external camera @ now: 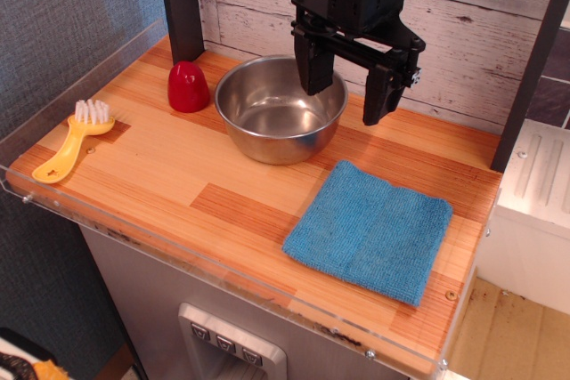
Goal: Place the strawberry on the blue rag.
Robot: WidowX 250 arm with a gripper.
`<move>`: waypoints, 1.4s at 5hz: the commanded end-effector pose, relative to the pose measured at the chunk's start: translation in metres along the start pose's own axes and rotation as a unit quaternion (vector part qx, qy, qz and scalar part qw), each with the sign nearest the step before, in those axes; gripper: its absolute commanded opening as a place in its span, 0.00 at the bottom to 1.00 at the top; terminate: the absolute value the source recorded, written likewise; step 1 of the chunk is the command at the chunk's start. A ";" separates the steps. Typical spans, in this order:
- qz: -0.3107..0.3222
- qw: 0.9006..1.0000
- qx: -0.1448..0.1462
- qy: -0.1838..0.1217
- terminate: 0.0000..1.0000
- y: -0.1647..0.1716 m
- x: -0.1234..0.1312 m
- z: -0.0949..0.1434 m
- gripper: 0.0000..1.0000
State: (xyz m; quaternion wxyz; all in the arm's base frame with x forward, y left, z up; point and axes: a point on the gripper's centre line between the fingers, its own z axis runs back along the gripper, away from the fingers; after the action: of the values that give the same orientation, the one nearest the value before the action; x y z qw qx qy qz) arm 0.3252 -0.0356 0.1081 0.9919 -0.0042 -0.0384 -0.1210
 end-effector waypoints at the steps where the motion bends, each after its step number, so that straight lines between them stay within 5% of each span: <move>1: 0.000 1.000 0.000 0.000 0.00 0.000 0.000 0.000 1.00; 2: 0.000 1.000 0.000 0.000 0.00 0.000 0.000 0.000 1.00; 3: 0.030 0.993 -0.083 -0.076 0.00 -0.002 0.013 0.025 1.00; 4: 0.106 0.983 -0.083 -0.128 0.00 0.029 0.002 0.041 1.00; 5: 0.132 0.979 -0.009 -0.153 0.00 0.074 -0.003 0.041 1.00; 7: 0.091 0.983 0.113 -0.112 0.00 0.154 0.017 0.009 1.00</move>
State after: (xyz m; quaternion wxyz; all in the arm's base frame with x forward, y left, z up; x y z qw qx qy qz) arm 0.3758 0.1080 0.0914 0.9877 0.0798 -0.1318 -0.0266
